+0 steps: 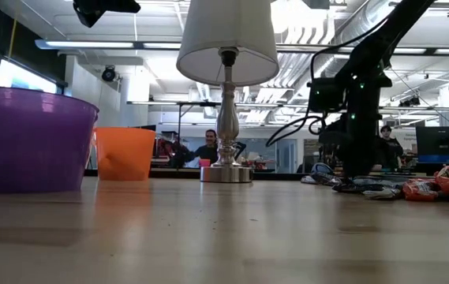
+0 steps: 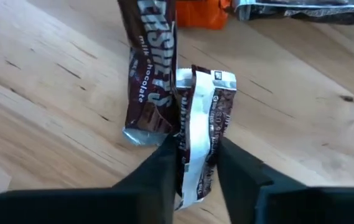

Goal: Sort candy
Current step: Put the brown chocolate into the purple bucket

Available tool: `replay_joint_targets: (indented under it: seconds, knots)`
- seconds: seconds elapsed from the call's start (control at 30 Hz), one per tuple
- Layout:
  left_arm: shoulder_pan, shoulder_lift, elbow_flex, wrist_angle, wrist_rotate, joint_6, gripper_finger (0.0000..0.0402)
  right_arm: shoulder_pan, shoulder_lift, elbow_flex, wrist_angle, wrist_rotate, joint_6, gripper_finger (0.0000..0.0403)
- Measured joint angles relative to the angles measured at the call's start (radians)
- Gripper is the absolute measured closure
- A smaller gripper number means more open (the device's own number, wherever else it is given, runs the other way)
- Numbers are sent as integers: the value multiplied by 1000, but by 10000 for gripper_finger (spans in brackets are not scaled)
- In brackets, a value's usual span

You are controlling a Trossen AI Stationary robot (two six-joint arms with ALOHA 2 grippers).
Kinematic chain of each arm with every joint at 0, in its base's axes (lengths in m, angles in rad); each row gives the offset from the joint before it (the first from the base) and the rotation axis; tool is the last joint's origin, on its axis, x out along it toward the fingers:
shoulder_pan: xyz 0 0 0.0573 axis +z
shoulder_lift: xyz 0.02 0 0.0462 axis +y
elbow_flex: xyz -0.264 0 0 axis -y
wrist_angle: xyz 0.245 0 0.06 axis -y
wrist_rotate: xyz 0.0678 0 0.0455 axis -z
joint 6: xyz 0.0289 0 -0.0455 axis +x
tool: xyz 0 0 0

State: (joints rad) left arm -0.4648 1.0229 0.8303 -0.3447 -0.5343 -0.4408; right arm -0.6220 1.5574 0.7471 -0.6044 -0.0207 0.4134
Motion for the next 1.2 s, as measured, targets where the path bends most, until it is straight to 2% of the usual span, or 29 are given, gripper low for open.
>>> replay_joint_targets:
  seconds: [0.13,0.3,0.4,0.57,0.7,0.77,0.83,1.03,1.2]
  knots:
    - [0,0,0,0,0,-1,273,1,-29,-1,-29,-15,15,388]
    - [0,0,0,1,0,-2,273,10,-85,6,-141,-22,47,390]
    - [0,0,0,4,-11,-1,273,57,-145,10,-143,-30,99,400]
    - [0,16,-1,20,-58,42,273,236,-267,10,56,-99,234,402]
    - [0,63,-1,147,-51,158,273,428,-341,11,325,-87,334,403]
    - [0,99,-1,236,-19,237,273,524,-358,12,459,-41,354,403]
    - [0,136,-1,334,13,308,273,615,-361,36,517,30,346,403]
    - [31,245,0,583,2,414,273,829,-301,180,474,353,201,403]
    - [82,293,0,703,1,423,273,919,-183,331,371,543,94,403]
